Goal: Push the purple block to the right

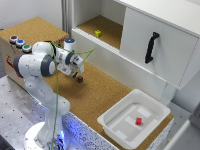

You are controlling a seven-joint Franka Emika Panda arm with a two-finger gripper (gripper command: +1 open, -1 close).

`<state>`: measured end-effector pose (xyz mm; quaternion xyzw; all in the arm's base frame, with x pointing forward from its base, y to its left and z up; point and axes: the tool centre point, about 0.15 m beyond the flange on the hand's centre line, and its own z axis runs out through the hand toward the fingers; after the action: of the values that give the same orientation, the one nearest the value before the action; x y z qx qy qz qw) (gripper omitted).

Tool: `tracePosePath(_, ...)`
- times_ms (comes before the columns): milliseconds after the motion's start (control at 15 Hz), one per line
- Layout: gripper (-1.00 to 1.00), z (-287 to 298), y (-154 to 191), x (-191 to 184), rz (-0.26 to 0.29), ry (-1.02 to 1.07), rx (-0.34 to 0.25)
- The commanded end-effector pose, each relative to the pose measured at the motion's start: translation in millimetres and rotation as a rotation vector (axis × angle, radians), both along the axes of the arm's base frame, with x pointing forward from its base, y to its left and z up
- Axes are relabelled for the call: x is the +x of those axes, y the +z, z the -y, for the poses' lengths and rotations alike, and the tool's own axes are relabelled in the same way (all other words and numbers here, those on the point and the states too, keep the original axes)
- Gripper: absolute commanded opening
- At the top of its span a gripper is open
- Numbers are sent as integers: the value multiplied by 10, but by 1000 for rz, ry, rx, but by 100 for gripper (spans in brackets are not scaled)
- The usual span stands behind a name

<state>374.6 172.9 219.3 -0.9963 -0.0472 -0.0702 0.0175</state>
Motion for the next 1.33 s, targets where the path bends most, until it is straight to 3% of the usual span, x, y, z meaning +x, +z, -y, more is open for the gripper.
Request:
tracePosePath(0, -100, 292, -227, 300, -5, -20, -27)
tracePosePath(533, -100, 767, -175, 508, -1, -109, -55)
tracePosePath(1000, -100, 485, 120, 375, 10, -52, 44)
tracePosePath(1267, -100, 358, 63, 190, -26, 34, 31)
